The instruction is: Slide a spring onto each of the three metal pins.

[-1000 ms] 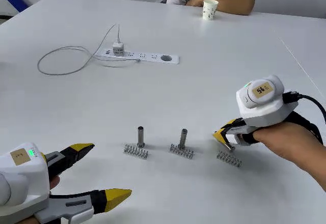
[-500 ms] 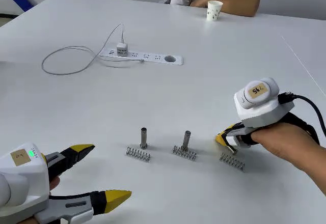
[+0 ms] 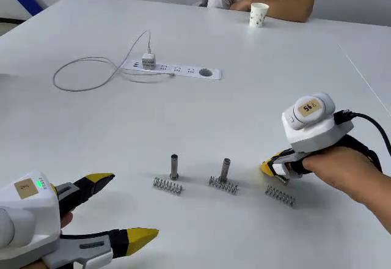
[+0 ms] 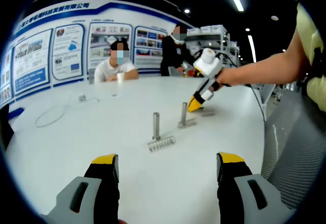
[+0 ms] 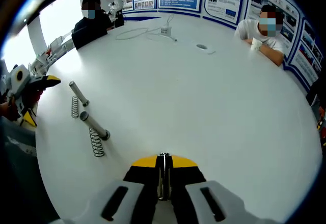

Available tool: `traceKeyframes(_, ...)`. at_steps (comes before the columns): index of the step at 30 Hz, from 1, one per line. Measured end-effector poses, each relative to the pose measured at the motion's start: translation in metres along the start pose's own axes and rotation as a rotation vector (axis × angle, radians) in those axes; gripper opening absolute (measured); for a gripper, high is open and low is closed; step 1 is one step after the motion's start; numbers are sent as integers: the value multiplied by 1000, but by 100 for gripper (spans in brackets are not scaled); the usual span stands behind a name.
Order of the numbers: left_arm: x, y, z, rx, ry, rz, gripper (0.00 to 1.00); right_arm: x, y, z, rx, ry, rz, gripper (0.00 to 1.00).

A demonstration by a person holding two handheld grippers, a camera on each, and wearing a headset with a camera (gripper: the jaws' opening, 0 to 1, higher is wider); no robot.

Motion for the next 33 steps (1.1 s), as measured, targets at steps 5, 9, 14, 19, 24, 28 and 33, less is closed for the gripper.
traceKeyframes(5, -1, -1, 1, 4, -2, -2, 80, -12, -2, 3, 3, 1, -39, 9)
traceKeyframes(9, 0, -4, -1, 8, 1, -8, 80, -21, 0, 7, -2, 4, -58, 9)
traceKeyframes(14, 0, -6, -3, 14, 5, -14, 80, -32, 0, 15, -14, 9, -91, 9)
traceKeyframes(19, -1, -7, -4, 19, 6, -18, 80, -37, 1, 21, -24, 11, -109, 8)
traceKeyframes(24, -3, -9, -3, 23, 2, -21, 80, -40, 3, 23, -25, 15, -120, 8)
traceKeyframes(28, -4, -10, -2, 25, -1, -22, 80, -43, 6, 23, -27, 18, -133, 8)
traceKeyframes(33, -3, -13, -4, 32, 5, -24, 80, -47, 11, 23, -23, 21, -151, 8)
Point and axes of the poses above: the centre of the closed fingertips' face, and the gripper's own axes: x roughly forward along the fingers, z roughly to its left, y roughly out of its underside, the point moved 10 cm from there along -x, roughly backward along the fingers, and after that the axes turned 7 degrees about -y, right-handed, at the moved point
